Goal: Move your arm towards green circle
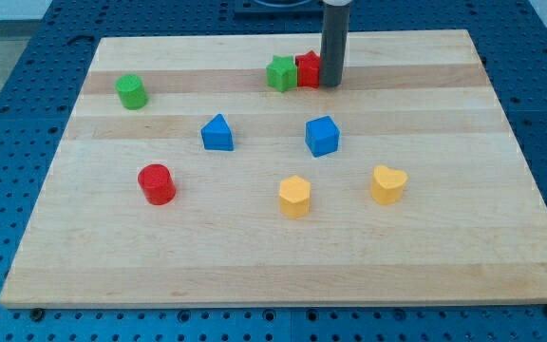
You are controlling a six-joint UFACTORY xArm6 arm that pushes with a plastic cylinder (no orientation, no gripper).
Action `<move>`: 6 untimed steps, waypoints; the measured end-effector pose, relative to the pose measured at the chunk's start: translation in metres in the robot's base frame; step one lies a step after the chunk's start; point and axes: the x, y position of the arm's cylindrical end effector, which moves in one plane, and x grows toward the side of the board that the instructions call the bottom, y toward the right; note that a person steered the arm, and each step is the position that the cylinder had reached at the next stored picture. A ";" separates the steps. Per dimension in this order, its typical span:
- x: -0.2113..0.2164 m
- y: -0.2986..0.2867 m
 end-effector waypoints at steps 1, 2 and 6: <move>0.050 0.005; 0.048 -0.079; 0.035 -0.361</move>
